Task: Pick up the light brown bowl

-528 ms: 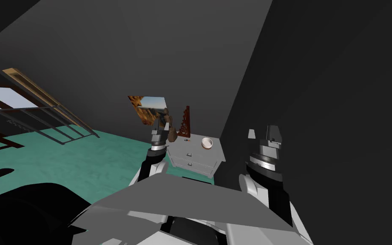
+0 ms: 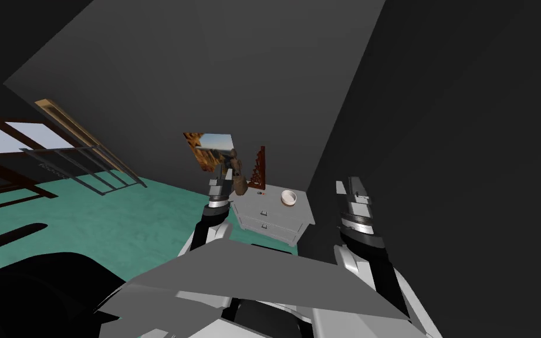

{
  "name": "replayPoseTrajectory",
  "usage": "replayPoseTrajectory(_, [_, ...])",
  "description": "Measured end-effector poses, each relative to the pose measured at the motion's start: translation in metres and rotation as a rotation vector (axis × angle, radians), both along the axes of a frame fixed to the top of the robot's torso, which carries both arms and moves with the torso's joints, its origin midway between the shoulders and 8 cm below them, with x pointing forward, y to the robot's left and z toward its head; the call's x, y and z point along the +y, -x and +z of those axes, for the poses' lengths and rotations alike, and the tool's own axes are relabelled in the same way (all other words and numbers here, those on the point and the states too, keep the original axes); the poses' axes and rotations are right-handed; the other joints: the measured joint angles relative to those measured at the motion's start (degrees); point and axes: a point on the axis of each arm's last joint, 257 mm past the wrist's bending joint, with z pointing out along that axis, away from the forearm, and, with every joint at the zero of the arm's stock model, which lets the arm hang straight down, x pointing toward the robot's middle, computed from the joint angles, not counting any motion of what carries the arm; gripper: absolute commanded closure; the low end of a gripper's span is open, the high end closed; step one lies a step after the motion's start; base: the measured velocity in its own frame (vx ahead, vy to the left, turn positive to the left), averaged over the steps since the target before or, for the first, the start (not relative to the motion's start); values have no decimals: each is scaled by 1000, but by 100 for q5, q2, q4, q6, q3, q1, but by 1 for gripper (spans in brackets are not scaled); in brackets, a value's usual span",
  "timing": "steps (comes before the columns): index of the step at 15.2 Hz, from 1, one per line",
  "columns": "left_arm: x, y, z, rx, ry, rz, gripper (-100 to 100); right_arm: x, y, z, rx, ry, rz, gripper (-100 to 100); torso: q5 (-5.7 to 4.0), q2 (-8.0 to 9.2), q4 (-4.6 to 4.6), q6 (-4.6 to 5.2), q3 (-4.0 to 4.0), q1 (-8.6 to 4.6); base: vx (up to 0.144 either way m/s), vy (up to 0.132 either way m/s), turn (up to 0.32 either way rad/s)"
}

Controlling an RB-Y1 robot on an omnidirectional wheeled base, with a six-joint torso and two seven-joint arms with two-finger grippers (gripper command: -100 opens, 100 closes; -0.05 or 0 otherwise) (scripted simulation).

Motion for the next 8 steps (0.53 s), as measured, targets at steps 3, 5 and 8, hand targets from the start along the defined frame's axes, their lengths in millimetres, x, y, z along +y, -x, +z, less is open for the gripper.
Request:
replayPoseTrajectory(3, [0,0,0,0,0,0,0,5,-10,-22,56,57,16,-100,2,-1,0,-2,0,8,-9,62,99])
replayPoseTrajectory(5, [0,0,0,0,0,0,0,6,-15,-40,100,95,24,-100,2,-2,-1,-1,-1,10,2,67,120])
replayPoseTrajectory(8, [0,0,0,0,0,0,0,7,-22,-67,165,153,35,-100,3,-4,-1,-1,-3,13,1,77,133])
